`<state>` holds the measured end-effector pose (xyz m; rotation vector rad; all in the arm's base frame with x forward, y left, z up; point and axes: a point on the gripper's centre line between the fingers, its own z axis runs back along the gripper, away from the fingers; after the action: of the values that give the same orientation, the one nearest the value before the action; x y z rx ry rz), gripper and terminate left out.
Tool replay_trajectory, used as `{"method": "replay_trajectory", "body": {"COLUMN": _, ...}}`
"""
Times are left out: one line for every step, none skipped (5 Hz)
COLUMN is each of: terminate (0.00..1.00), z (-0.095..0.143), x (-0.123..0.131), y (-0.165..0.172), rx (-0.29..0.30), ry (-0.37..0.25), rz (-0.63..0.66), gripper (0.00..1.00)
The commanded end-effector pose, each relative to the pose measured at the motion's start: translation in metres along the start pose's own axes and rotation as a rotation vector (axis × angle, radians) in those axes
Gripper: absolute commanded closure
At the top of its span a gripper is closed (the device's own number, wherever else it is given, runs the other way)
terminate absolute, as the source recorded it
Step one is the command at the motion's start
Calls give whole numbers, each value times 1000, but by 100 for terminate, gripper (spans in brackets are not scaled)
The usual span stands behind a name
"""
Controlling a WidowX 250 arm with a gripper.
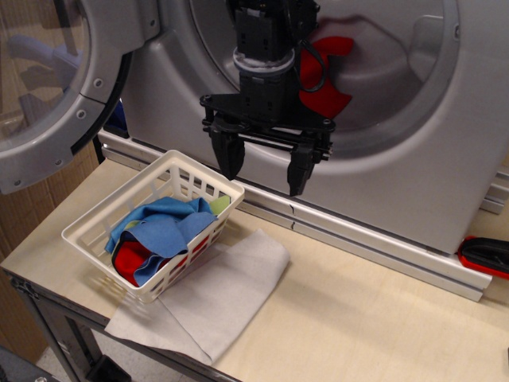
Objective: Take clothes out of laundry machine
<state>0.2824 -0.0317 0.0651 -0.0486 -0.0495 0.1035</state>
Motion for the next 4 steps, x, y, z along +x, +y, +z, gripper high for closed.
{"method": "replay_trajectory", "body": {"terminate": 0, "z": 0, "x": 0, "y": 0, "rx": 0, "ry": 0, "rz": 0, "gripper": 0}}
{"method": "replay_trajectory", "body": {"terminate": 0, "z": 2, "x": 17, "y": 6, "rx": 79, "ry": -165, "rz": -40, "gripper": 0}}
{"method": "replay_trajectory", "body": {"terminate": 0, "z": 9, "x": 37, "y": 8, "rx": 104, "ry": -265, "rz": -72, "gripper": 0}}
{"method": "replay_trajectory", "body": {"terminate": 0, "z": 18, "x": 58, "y": 7, "rx": 93, "ry": -409, "rz": -130, "gripper": 0}}
